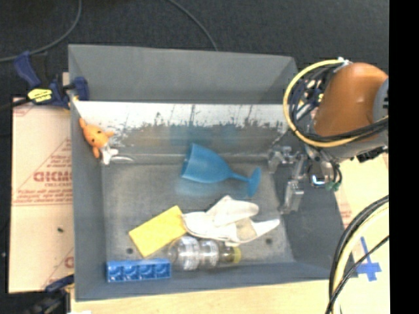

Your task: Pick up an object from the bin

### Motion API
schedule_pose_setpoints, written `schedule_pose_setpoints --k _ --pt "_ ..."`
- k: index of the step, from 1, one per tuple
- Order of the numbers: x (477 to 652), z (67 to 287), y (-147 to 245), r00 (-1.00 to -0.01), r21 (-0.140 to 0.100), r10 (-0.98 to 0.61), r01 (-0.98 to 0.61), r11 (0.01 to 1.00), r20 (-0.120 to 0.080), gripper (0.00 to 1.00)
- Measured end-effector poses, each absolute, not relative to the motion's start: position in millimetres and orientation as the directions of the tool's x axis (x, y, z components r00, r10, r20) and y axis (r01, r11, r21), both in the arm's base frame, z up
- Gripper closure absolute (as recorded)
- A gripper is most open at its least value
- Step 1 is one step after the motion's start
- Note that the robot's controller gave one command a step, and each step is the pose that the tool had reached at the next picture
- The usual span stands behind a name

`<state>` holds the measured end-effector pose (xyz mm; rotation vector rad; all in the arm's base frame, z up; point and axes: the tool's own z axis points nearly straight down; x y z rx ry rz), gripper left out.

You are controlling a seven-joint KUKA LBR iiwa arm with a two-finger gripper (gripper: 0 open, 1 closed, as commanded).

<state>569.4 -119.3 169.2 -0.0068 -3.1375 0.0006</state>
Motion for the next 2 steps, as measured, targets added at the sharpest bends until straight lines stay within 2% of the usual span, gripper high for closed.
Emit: schedule_pose_setpoints --k 1,2 --pt "571.2 174.2 -118.7 -1.000 -0.002 0.001 0.001 1.000 -0.004 0.00" --pt "571.1 173.7 -118.4 -1.000 -0.002 0.002 0.002 1.000 -0.004 0.00"
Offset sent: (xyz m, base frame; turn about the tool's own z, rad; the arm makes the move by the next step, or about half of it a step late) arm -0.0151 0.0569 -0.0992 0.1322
